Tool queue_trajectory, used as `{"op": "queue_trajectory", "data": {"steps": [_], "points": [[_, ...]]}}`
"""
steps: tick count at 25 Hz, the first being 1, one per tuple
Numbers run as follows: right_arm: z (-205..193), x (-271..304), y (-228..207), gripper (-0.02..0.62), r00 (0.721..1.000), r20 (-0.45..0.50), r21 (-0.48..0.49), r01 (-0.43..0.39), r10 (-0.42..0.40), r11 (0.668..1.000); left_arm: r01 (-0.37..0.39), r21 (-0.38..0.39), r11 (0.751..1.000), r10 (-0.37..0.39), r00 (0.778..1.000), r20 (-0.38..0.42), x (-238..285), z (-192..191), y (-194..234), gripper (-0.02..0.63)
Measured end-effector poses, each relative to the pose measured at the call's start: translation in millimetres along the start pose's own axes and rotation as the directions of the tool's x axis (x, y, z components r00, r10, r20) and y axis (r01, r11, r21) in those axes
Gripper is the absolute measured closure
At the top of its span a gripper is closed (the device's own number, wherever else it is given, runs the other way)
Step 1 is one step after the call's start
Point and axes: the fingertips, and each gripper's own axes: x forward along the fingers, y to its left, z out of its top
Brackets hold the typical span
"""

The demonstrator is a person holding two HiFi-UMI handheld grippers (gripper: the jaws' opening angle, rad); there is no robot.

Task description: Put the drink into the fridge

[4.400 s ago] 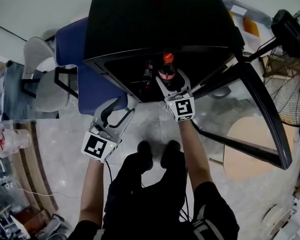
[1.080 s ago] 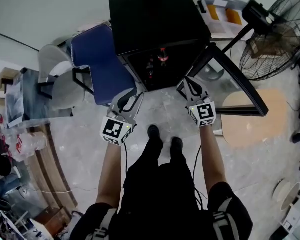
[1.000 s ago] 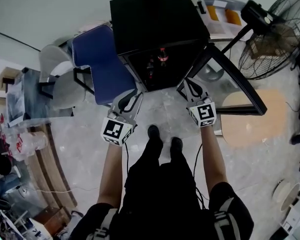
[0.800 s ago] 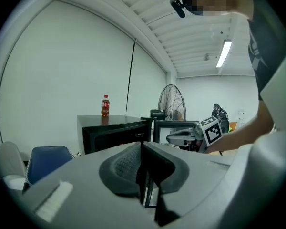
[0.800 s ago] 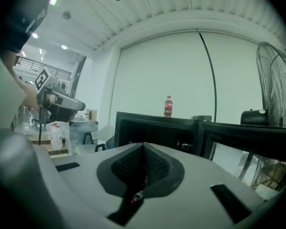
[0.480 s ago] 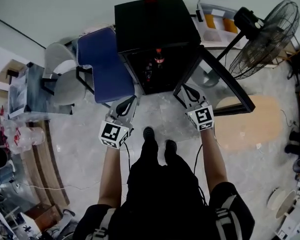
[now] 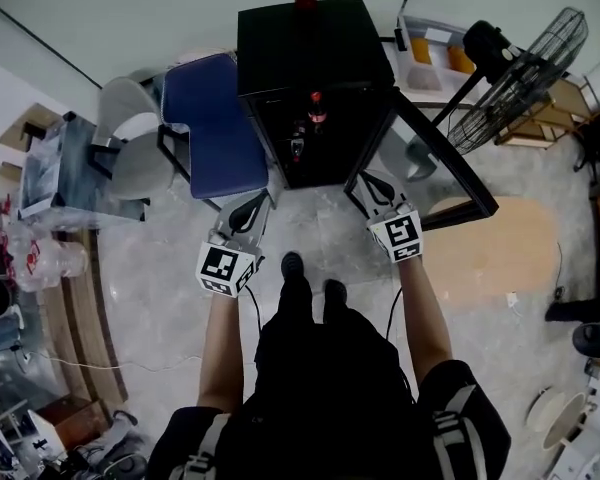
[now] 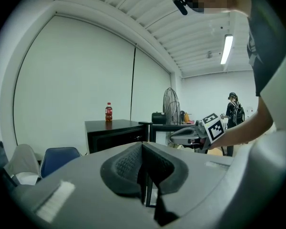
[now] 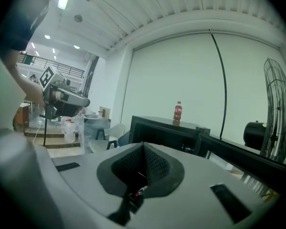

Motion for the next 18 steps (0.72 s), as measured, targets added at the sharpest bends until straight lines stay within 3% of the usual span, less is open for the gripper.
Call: {"op": "queue_trajectory", "data": {"steps": [18], "points": [[-4.5, -52.5, 10.3, 0.594, 0.999, 0.001, -0.002, -0.036, 0.036, 0.999, -0.055, 0.013, 0.998, 0.055, 0.998, 0.001, -34.3, -1.0, -50.1, 0.607]]}}
